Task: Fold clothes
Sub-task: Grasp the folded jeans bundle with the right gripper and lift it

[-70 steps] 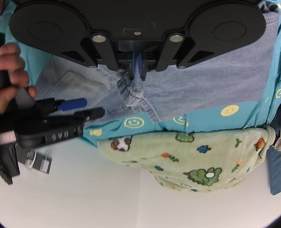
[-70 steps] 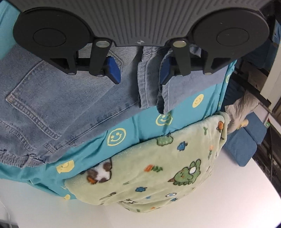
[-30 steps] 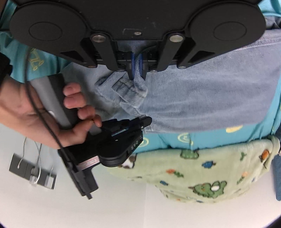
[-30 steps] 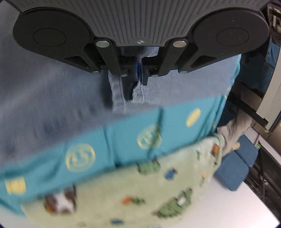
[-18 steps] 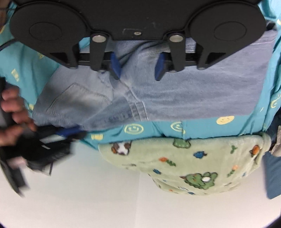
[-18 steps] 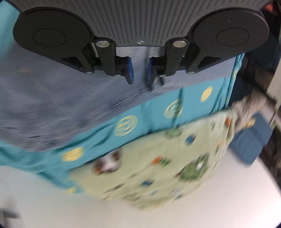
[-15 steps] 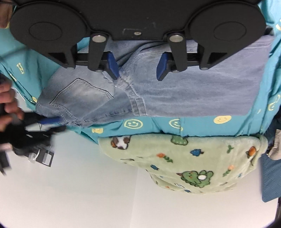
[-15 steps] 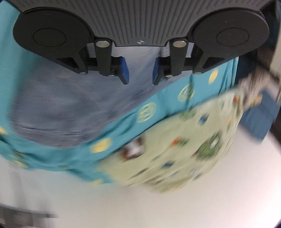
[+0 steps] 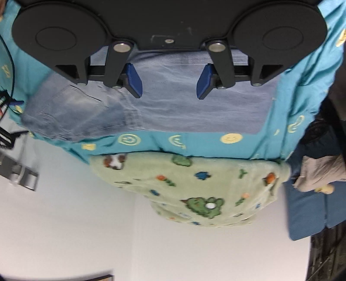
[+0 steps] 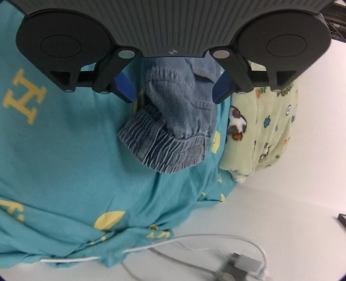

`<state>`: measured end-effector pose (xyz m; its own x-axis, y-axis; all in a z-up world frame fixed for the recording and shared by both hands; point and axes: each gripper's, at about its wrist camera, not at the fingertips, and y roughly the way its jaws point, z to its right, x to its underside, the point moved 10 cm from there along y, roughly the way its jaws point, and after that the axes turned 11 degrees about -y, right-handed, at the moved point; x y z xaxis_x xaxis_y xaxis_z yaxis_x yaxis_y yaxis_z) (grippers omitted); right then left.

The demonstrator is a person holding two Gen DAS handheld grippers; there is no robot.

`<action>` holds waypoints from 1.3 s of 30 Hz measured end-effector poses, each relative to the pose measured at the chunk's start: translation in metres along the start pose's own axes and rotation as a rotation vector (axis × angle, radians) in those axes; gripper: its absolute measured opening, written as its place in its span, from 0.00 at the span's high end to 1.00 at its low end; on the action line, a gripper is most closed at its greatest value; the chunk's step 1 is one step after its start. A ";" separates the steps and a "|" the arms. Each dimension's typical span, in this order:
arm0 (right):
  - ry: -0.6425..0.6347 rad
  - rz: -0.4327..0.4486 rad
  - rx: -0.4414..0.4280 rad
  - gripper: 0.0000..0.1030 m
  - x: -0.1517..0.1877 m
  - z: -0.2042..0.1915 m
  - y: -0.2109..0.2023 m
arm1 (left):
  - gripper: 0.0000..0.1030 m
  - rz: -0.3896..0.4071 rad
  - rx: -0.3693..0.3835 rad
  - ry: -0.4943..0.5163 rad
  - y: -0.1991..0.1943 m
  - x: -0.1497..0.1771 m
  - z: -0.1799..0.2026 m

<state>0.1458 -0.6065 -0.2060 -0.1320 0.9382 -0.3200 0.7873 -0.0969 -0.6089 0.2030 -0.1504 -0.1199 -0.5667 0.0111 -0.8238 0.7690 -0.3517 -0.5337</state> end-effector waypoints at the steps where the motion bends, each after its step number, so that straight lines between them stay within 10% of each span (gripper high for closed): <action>1: -0.001 -0.002 0.016 0.19 -0.001 0.003 0.007 | 0.49 -0.007 -0.016 -0.006 0.002 -0.002 -0.003; 15: 0.002 0.026 -0.037 0.22 0.000 -0.005 0.063 | 0.39 -0.046 -0.095 -0.026 0.029 0.008 -0.033; 22: -0.198 0.096 0.008 0.75 -0.004 -0.035 0.052 | 0.38 -0.063 -0.082 -0.057 0.044 0.011 -0.037; 39: -0.634 0.339 0.069 0.79 0.029 -0.125 0.021 | 0.38 0.060 -0.162 -0.148 0.012 -0.055 -0.079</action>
<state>0.2339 -0.5398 -0.1375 -0.2280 0.4818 -0.8461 0.8095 -0.3890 -0.4397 0.2667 -0.0808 -0.0960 -0.5469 -0.1473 -0.8242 0.8331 -0.1928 -0.5183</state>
